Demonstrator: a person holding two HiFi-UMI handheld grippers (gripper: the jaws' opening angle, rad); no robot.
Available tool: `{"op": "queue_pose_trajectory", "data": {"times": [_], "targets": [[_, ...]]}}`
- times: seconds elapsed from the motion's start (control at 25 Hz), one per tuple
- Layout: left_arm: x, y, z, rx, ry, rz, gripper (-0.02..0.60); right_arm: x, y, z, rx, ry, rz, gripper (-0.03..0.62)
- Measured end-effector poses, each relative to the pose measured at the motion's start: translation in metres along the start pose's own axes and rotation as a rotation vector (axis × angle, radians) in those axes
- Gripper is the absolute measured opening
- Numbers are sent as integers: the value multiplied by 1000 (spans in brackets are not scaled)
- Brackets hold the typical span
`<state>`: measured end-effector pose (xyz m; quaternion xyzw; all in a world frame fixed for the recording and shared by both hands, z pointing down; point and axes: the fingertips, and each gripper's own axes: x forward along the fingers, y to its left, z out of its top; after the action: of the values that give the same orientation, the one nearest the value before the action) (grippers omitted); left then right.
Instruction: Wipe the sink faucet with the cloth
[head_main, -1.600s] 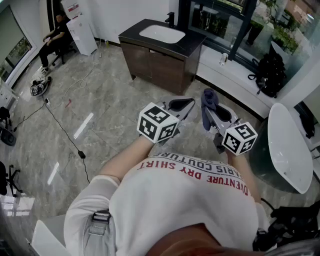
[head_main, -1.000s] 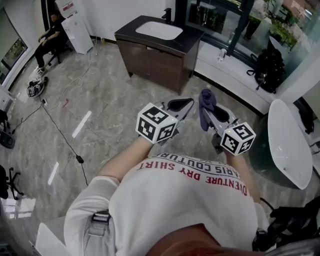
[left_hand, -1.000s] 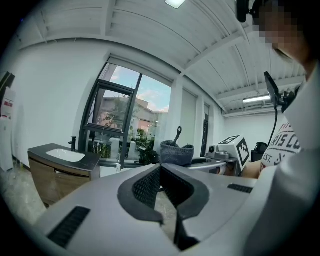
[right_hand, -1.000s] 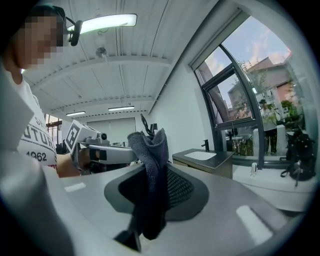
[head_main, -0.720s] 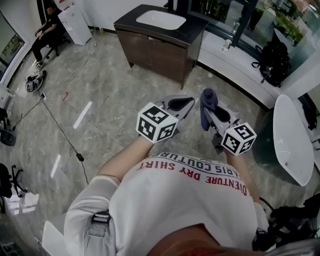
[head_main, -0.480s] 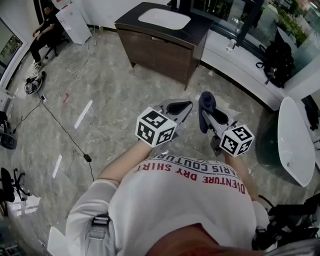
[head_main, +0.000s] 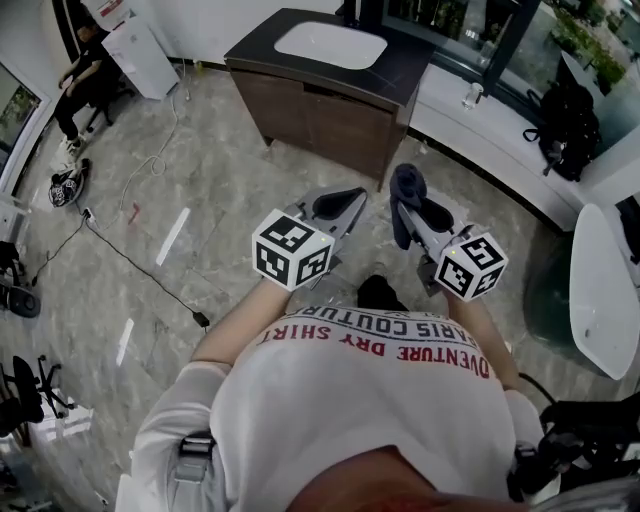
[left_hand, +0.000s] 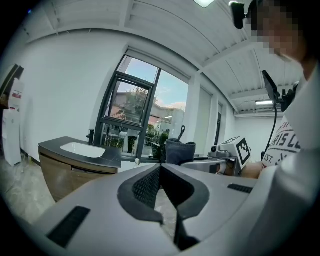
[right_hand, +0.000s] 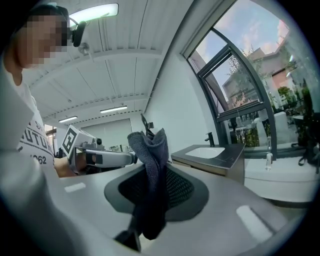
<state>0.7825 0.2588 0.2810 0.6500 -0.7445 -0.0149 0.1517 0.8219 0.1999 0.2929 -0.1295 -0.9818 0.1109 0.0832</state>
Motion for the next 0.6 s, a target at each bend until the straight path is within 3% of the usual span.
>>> {"op": "queue_pose_trajectory", "data": {"times": [0.28,0.6], "targets": [[117,121,2,-50,55,36,2,111,-135,1,47,30,26,77],[278,278,66,-68,87,85,2,254,-326,58,66,67,73,77]]}}
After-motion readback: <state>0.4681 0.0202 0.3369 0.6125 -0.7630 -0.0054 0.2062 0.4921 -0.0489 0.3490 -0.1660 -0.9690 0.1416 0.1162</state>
